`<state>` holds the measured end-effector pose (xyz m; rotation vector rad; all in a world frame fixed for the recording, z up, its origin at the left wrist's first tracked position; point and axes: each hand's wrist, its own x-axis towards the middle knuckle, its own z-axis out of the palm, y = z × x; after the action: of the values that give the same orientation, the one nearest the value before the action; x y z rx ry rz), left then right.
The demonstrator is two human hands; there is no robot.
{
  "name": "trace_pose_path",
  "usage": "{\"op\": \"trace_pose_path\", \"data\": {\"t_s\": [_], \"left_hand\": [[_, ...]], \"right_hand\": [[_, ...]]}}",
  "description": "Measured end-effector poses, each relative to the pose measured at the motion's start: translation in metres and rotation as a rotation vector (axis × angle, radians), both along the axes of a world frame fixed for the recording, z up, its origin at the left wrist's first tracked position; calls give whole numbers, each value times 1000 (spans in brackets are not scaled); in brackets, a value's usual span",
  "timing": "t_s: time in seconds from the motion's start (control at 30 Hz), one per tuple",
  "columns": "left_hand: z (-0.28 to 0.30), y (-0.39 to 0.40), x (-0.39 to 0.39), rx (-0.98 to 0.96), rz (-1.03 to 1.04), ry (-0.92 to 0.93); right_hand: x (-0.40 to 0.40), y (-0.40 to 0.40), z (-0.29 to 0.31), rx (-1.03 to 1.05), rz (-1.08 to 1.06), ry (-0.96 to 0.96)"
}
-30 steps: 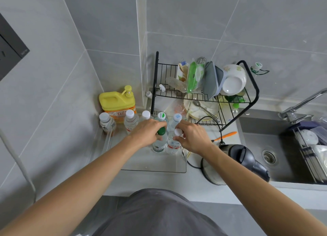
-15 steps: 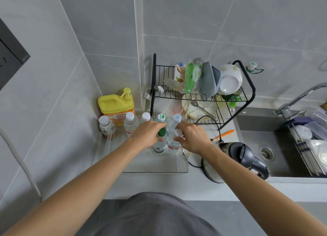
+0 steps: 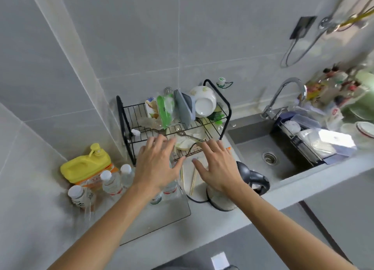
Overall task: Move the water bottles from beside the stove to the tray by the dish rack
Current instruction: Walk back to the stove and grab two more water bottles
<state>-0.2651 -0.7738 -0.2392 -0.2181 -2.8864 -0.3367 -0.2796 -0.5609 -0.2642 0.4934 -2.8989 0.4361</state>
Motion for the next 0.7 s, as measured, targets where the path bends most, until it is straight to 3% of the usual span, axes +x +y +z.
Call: {"op": "trace_pose_path", "data": {"t_s": [0.37,0.7], "left_hand": [[51,285,-9,-47,-459,73],[57,580,82,-18,-965,111]], "right_hand": [[83,268,50,9,-526,118],[276,495,60,-7,-1136,57]]}}
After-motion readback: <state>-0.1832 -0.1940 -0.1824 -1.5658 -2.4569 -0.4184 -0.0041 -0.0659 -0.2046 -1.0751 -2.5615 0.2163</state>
